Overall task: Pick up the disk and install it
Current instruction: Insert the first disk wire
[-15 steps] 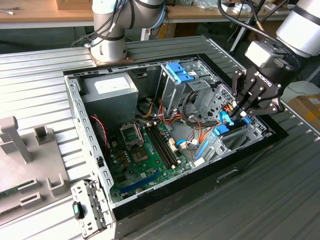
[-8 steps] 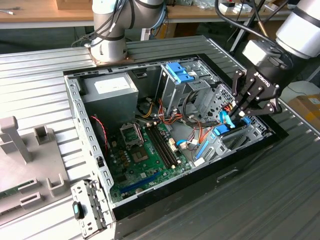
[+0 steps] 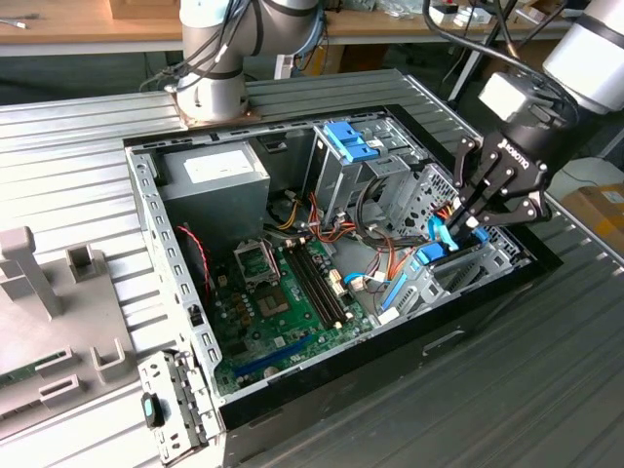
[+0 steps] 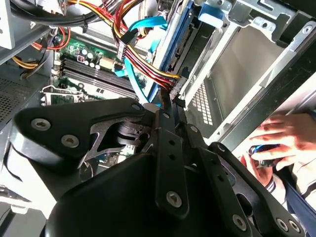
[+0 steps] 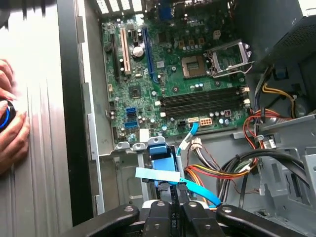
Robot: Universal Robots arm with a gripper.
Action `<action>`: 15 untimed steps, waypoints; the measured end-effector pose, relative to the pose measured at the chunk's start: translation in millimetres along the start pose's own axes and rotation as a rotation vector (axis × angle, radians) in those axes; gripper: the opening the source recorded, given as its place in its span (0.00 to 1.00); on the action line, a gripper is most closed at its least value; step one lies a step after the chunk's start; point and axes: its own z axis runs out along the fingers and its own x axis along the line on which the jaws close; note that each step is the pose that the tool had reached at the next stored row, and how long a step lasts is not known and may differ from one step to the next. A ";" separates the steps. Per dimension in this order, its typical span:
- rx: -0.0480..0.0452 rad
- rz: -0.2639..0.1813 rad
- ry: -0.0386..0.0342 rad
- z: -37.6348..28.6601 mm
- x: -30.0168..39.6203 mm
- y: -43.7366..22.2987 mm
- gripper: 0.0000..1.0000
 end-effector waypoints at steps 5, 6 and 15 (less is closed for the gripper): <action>-0.0948 0.000 0.0174 -3.2 -5.5 -29.5 0.16; -0.0952 0.000 0.0174 -3.2 -5.5 -29.5 0.16; -0.1218 -0.030 0.0305 5.2 -9.6 -42.0 0.16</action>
